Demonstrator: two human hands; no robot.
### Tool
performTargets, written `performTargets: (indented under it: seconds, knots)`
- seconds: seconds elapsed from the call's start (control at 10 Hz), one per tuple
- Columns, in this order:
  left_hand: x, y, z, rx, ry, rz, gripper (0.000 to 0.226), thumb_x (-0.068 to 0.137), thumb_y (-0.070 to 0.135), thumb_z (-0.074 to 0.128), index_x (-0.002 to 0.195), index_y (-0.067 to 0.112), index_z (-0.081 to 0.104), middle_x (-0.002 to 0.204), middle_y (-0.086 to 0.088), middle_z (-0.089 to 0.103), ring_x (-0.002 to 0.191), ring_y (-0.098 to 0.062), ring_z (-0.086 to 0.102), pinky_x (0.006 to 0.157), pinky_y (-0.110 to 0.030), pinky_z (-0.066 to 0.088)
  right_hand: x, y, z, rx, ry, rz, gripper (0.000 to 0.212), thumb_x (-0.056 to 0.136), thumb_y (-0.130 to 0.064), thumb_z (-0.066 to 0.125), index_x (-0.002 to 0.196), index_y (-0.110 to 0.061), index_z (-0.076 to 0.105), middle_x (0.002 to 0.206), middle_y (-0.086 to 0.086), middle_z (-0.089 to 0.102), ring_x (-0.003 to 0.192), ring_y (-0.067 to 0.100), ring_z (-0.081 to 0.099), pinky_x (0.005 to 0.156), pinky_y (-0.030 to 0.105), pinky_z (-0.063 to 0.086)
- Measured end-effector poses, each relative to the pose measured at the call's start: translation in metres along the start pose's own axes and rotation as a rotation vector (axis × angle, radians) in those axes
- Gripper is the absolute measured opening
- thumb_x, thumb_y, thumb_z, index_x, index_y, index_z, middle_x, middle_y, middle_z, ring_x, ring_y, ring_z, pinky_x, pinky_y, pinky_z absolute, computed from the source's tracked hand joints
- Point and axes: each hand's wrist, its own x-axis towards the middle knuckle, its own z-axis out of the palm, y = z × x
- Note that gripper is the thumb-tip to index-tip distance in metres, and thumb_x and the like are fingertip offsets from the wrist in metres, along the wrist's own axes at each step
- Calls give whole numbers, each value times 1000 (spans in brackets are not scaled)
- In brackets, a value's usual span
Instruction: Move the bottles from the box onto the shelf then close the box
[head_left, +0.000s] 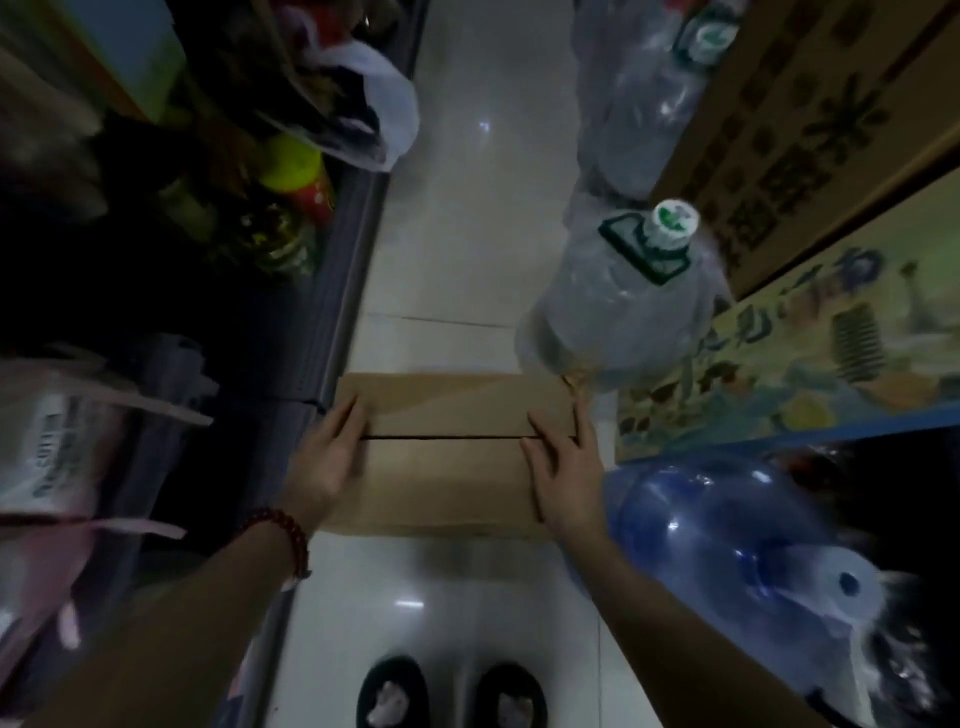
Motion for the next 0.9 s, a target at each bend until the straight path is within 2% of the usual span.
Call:
performTargets:
  seconds: [0.1, 0.2, 0.3, 0.4, 0.5, 0.6, 0.7, 0.8, 0.9]
  knots:
    - [36, -48, 31, -1, 2, -15, 46, 94, 49, 44, 138, 38, 44, 148, -1, 40, 134, -24, 38, 100, -27, 26, 18, 45, 45, -12, -16, 16, 32, 92, -24, 58, 123, -15, 63, 157, 7, 21, 134, 26, 41, 107, 19, 23]
    - [60, -89, 54, -19, 6, 4, 45, 95, 46, 44, 139, 36, 44, 143, 3, 44, 123, -16, 44, 92, -23, 27, 24, 84, 83, -34, -26, 29, 33, 93, -25, 56, 125, -16, 62, 158, 5, 19, 135, 23, 38, 106, 15, 19]
    - [80, -126, 74, -26, 9, 31, 44, 96, 42, 45, 139, 33, 44, 133, 12, 44, 114, -6, 41, 91, -22, 29, 26, 119, 115, -46, -30, 48, 34, 94, -28, 54, 127, -20, 59, 159, 1, 16, 136, 21, 36, 105, 17, 19]
    - [94, -150, 87, 15, -6, 39, 45, 97, 43, 42, 140, 33, 43, 129, 14, 43, 116, -7, 41, 95, -24, 31, 23, 143, 137, -46, -42, 81, 35, 96, -32, 50, 130, -25, 54, 159, -4, 12, 137, 20, 33, 106, 24, 21]
    - [106, -167, 92, 42, -21, 91, 52, 92, 53, 43, 140, 34, 42, 144, 5, 42, 128, -15, 43, 109, -34, 34, 20, 156, 149, -36, -20, 53, 33, 97, -31, 48, 129, -26, 52, 159, -2, 11, 139, 22, 30, 110, 29, 23]
    - [111, -174, 97, 39, -22, 99, 58, 86, 56, 45, 141, 37, 39, 146, 1, 39, 129, -19, 43, 111, -40, 34, 22, 161, 152, -33, -2, 27, 30, 96, -27, 49, 126, -25, 53, 159, 0, 12, 139, 24, 31, 113, 32, 25]
    - [107, -175, 103, 201, 13, 73, 54, 87, 52, 43, 140, 43, 32, 149, -4, 29, 131, -29, 37, 111, -47, 30, 20, 165, 152, -100, -16, -5, 31, 97, -29, 47, 127, -27, 51, 158, 2, 11, 135, 27, 35, 113, 36, 29]
    - [97, -149, 101, 340, 37, -43, 54, 88, 57, 38, 139, 43, 31, 157, -7, 15, 143, -34, 15, 115, -57, 14, 22, 154, 140, -213, -63, 12, 32, 94, -33, 48, 127, -30, 49, 157, 5, 15, 130, 32, 40, 109, 50, 36]
    - [79, -109, 93, 364, 67, 38, 48, 94, 45, 41, 138, 26, 43, 156, -9, 22, 144, -31, 16, 116, -53, 14, 22, 130, 111, -269, -73, 10, 34, 91, -35, 52, 122, -24, 54, 150, 10, 30, 122, 34, 46, 102, 51, 41]
